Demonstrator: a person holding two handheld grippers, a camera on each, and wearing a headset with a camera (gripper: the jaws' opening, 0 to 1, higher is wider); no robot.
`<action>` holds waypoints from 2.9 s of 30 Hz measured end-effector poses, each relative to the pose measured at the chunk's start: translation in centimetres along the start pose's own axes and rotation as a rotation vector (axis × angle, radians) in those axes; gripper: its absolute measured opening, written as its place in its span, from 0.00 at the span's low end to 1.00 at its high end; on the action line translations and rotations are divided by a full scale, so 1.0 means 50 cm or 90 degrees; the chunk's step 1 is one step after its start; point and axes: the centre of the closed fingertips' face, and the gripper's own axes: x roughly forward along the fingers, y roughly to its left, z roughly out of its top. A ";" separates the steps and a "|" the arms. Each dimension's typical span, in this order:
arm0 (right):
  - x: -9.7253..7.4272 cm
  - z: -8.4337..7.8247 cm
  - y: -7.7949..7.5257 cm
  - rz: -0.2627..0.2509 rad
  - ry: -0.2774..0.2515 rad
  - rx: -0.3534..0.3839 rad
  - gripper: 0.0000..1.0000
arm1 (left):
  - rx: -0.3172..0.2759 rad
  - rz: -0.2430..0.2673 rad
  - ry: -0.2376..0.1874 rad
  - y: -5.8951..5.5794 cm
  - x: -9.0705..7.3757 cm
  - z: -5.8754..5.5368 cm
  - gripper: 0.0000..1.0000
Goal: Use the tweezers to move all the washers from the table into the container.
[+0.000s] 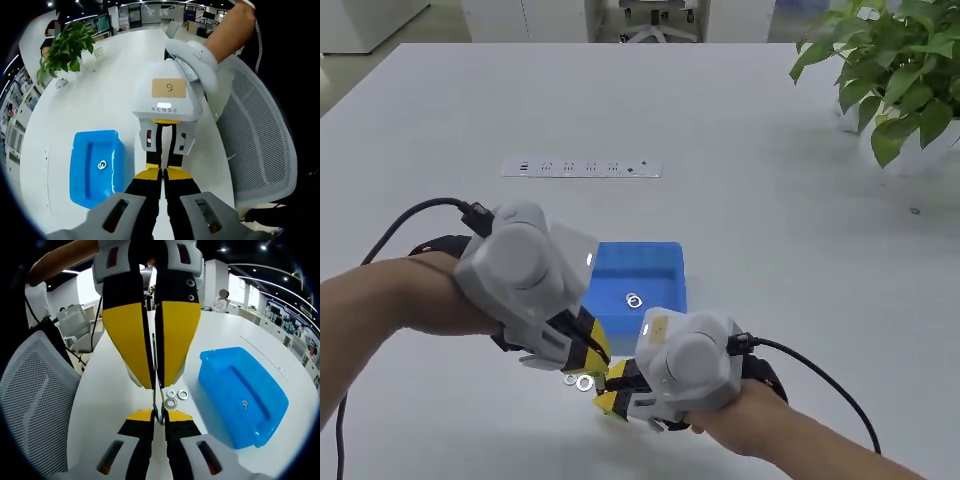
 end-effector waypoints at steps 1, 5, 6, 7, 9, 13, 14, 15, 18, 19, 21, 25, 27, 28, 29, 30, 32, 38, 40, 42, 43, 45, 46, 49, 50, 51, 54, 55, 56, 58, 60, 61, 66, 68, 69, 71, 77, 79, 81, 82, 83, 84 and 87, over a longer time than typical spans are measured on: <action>0.000 0.000 0.001 0.000 0.000 -0.001 0.09 | 0.002 0.000 0.002 0.000 0.000 -0.001 0.05; -0.001 0.000 0.003 0.001 0.003 -0.006 0.09 | 0.004 0.000 0.006 -0.002 -0.001 -0.001 0.05; -0.001 0.001 0.003 0.001 0.002 -0.007 0.09 | 0.004 0.000 0.006 -0.003 -0.002 0.000 0.05; -0.002 0.002 0.004 0.001 0.002 -0.009 0.09 | 0.006 0.000 0.007 -0.004 -0.003 0.001 0.05; -0.004 0.003 0.005 0.001 0.002 -0.010 0.09 | 0.006 0.000 0.007 -0.004 -0.004 0.001 0.05; -0.007 0.008 0.005 0.000 0.000 -0.015 0.09 | 0.006 0.001 0.007 -0.005 -0.009 0.004 0.05; -0.008 0.011 0.005 -0.001 0.000 -0.016 0.09 | 0.008 0.002 0.007 -0.005 -0.012 0.005 0.05; -0.010 0.013 0.004 -0.001 -0.001 -0.017 0.09 | 0.008 0.002 0.008 -0.005 -0.014 0.006 0.05; -0.015 0.020 0.002 -0.005 -0.007 -0.016 0.09 | 0.013 0.008 0.016 -0.004 -0.023 0.009 0.05; -0.017 0.023 0.001 -0.006 -0.010 -0.015 0.09 | 0.013 0.010 0.017 -0.003 -0.027 0.011 0.05; -0.021 0.029 0.000 -0.008 -0.012 -0.017 0.09 | 0.014 0.013 0.019 -0.002 -0.032 0.014 0.05; -0.031 0.042 -0.003 -0.013 -0.016 -0.025 0.09 | 0.016 0.018 0.017 0.001 -0.044 0.022 0.05; -0.035 0.048 -0.007 -0.017 -0.019 -0.029 0.09 | 0.018 0.021 0.016 0.004 -0.050 0.027 0.05; -0.037 0.050 -0.009 -0.020 -0.020 -0.032 0.09 | 0.021 0.023 0.016 0.005 -0.053 0.029 0.05; -0.039 0.054 -0.013 -0.022 -0.020 -0.035 0.09 | 0.021 0.024 0.015 0.006 -0.056 0.032 0.05; -0.041 0.057 -0.015 -0.024 -0.020 -0.037 0.09 | 0.023 0.026 0.014 0.008 -0.059 0.034 0.05; -0.046 0.063 -0.020 -0.027 -0.022 -0.042 0.09 | 0.025 0.029 0.013 0.012 -0.065 0.038 0.05; -0.058 0.081 -0.038 -0.038 -0.024 -0.054 0.09 | 0.032 0.040 0.012 0.024 -0.081 0.052 0.05; -0.062 0.086 -0.044 -0.041 -0.025 -0.057 0.09 | 0.036 0.045 0.013 0.031 -0.087 0.057 0.05; -0.066 0.091 -0.051 -0.044 -0.026 -0.060 0.09 | 0.038 0.047 0.012 0.035 -0.091 0.060 0.05; -0.067 0.092 -0.054 -0.045 -0.027 -0.060 0.09 | 0.039 0.049 0.012 0.037 -0.092 0.062 0.05; -0.070 0.097 -0.062 -0.050 -0.027 -0.064 0.09 | 0.043 0.053 0.011 0.044 -0.097 0.065 0.05; -0.072 0.100 -0.067 -0.052 -0.028 -0.067 0.09 | 0.046 0.055 0.011 0.048 -0.100 0.067 0.05; -0.077 0.109 -0.080 -0.058 -0.029 -0.071 0.09 | 0.050 0.062 0.009 0.060 -0.108 0.072 0.05; -0.078 0.112 -0.086 -0.060 -0.030 -0.072 0.09 | 0.051 0.064 0.009 0.063 -0.110 0.072 0.05; -0.079 0.114 -0.090 -0.063 -0.030 -0.074 0.09 | 0.053 0.067 0.009 0.069 -0.112 0.073 0.05; -0.081 0.120 -0.103 -0.068 -0.030 -0.078 0.09 | 0.058 0.074 0.008 0.080 -0.117 0.076 0.05; -0.081 0.123 -0.108 -0.068 -0.030 -0.079 0.09 | 0.060 0.076 0.007 0.085 -0.118 0.077 0.05; -0.080 0.124 -0.113 -0.070 -0.030 -0.080 0.09 | 0.060 0.076 0.006 0.088 -0.119 0.077 0.05; -0.079 0.126 -0.122 -0.071 -0.030 -0.080 0.09 | 0.062 0.080 0.007 0.097 -0.120 0.076 0.05; -0.077 0.127 -0.131 -0.073 -0.030 -0.081 0.09 | 0.064 0.084 0.008 0.106 -0.121 0.075 0.05; -0.077 0.128 -0.134 -0.073 -0.031 -0.081 0.09 | 0.064 0.084 0.007 0.109 -0.122 0.074 0.05; -0.072 0.128 -0.155 -0.076 -0.032 -0.080 0.09 | 0.062 0.091 0.003 0.130 -0.121 0.067 0.05; -0.070 0.127 -0.162 -0.076 -0.030 -0.083 0.09 | 0.060 0.093 0.002 0.136 -0.120 0.065 0.05; -0.069 0.126 -0.165 -0.076 -0.029 -0.083 0.09 | 0.060 0.092 0.001 0.140 -0.118 0.064 0.05; -0.066 0.124 -0.171 -0.076 -0.026 -0.084 0.09 | 0.057 0.093 -0.001 0.147 -0.116 0.061 0.05; -0.059 0.115 -0.187 -0.071 -0.021 -0.077 0.09 | 0.052 0.092 -0.007 0.165 -0.108 0.054 0.05; -0.056 0.112 -0.190 -0.069 -0.019 -0.074 0.09 | 0.051 0.090 -0.009 0.169 -0.105 0.053 0.05; -0.053 0.107 -0.194 -0.067 -0.016 -0.070 0.09 | 0.049 0.086 -0.010 0.175 -0.099 0.048 0.05; -0.051 0.105 -0.196 -0.066 -0.015 -0.069 0.09 | 0.048 0.085 -0.012 0.177 -0.098 0.047 0.05; -0.050 0.104 -0.197 -0.065 -0.015 -0.067 0.09 | 0.046 0.083 -0.013 0.178 -0.096 0.046 0.05; -0.048 0.100 -0.201 -0.063 -0.013 -0.064 0.09 | 0.045 0.081 -0.014 0.180 -0.094 0.045 0.05; -0.041 0.092 -0.208 -0.058 -0.010 -0.056 0.09 | 0.043 0.077 -0.014 0.187 -0.087 0.039 0.05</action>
